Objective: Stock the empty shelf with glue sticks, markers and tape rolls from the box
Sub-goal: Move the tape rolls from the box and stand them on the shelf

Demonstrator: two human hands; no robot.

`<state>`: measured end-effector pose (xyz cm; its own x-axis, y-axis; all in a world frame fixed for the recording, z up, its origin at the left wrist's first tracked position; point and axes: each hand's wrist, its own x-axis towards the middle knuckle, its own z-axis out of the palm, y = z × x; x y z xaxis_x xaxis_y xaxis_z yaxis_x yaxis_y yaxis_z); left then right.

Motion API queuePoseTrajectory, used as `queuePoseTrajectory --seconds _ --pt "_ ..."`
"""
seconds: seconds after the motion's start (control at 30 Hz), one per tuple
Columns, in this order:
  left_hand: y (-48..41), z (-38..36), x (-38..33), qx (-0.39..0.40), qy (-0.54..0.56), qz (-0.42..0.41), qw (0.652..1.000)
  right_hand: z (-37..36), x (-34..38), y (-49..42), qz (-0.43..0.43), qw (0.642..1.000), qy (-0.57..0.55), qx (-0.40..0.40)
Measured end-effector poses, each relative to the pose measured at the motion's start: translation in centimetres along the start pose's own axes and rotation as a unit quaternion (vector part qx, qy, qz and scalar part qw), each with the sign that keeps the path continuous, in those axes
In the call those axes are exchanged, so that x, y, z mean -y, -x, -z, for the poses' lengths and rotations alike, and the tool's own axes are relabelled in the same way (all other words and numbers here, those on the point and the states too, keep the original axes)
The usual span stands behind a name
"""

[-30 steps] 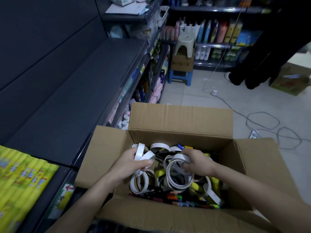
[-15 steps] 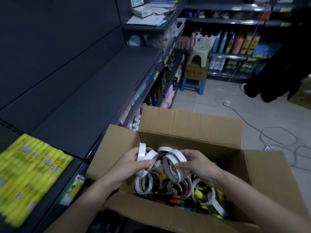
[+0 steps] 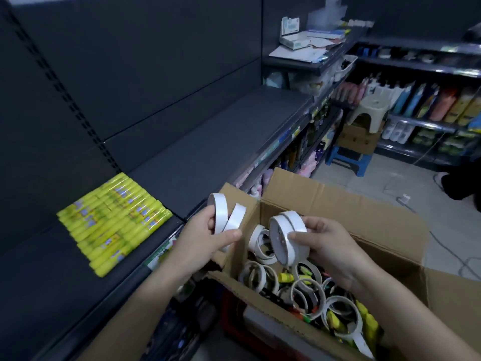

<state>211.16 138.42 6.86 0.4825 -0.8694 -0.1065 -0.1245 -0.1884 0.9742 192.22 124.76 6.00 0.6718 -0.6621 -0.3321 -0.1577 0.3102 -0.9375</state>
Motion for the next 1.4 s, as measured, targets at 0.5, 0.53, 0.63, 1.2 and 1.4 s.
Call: queuePoseTrajectory --seconds 0.5,0.53,0.63,1.2,1.4 --pt "19.4 15.8 1.6 -0.181 -0.027 -0.019 0.983 -23.1 -0.4 6.6 0.076 0.976 0.053 0.197" --pt "21.0 16.9 2.1 -0.195 -0.025 -0.013 0.98 -24.9 -1.0 7.2 0.07 0.974 0.064 0.208" --pt "26.0 19.9 4.1 -0.243 -0.022 0.008 0.97 -29.8 -3.0 8.8 0.06 0.964 0.091 0.244" --pt "45.8 32.1 12.7 -0.461 -0.056 0.158 0.872 -52.9 -10.2 15.0 0.019 0.878 0.21 0.431" --pt "49.7 37.0 14.2 -0.522 -0.073 0.205 0.825 -60.8 -11.1 14.1 0.016 0.849 0.226 0.478"
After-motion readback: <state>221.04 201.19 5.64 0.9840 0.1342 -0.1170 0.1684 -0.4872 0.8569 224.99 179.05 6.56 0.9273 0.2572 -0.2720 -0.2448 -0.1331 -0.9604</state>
